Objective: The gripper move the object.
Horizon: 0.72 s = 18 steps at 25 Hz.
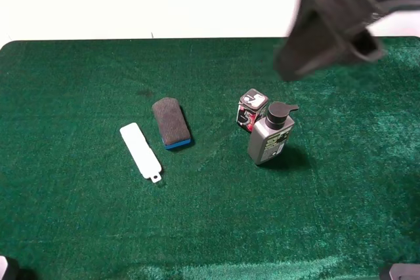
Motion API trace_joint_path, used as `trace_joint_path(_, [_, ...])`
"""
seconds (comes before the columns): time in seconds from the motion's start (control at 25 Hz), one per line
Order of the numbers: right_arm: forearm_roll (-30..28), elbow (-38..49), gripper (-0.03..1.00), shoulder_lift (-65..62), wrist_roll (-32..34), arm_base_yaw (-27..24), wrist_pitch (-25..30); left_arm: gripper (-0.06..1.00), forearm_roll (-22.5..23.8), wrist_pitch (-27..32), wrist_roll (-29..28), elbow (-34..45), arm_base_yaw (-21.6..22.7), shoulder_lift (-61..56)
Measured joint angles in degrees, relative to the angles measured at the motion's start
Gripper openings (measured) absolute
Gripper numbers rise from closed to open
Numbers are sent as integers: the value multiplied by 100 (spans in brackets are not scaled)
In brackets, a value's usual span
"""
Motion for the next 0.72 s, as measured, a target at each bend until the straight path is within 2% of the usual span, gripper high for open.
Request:
trace_joint_path(0.44, [-454, 1136, 69, -1609, 227, -104, 6, 88, 0, 0, 0, 0, 0, 0])
trace_joint_path(0.56, [-460, 1468, 69, -2066, 241, -603, -9, 88, 0, 0, 0, 0, 0, 0])
trace_joint_path(0.72, [-497, 2036, 69, -2834, 257, -1595, -345, 88, 0, 0, 0, 0, 0, 0])
